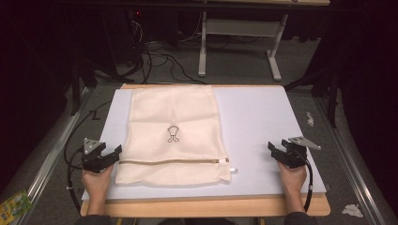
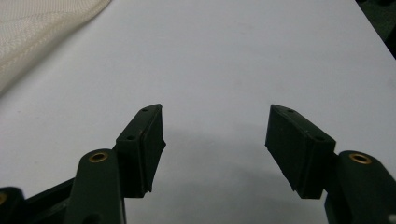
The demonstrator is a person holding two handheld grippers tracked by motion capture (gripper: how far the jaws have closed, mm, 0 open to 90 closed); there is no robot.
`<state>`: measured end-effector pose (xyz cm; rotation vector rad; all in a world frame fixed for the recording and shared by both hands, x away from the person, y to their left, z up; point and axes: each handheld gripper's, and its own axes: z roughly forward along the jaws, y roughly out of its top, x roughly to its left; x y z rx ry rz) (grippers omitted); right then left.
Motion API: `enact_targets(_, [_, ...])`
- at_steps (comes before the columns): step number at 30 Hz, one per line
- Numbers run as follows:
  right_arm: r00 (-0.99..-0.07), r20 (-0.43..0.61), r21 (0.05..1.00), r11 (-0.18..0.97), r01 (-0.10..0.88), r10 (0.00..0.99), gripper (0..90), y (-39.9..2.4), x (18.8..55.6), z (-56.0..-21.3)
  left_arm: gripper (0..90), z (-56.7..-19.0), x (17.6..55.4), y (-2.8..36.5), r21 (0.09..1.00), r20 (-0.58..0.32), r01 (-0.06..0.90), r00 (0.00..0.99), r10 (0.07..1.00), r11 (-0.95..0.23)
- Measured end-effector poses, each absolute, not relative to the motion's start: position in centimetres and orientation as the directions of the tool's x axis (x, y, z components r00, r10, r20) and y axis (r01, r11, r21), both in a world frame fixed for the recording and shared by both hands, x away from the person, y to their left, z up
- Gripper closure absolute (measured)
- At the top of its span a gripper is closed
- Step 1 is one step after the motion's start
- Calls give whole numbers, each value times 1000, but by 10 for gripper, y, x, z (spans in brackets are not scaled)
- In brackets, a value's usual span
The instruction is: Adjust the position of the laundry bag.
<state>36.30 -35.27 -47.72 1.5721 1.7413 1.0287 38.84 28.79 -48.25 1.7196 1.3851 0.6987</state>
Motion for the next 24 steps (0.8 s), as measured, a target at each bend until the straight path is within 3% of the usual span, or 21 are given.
enact_targets(24, [-130, 73, 837, 10, 547, 989, 364, -352, 363, -477, 346, -482, 388, 287, 852, -54, 515, 262, 963, -92])
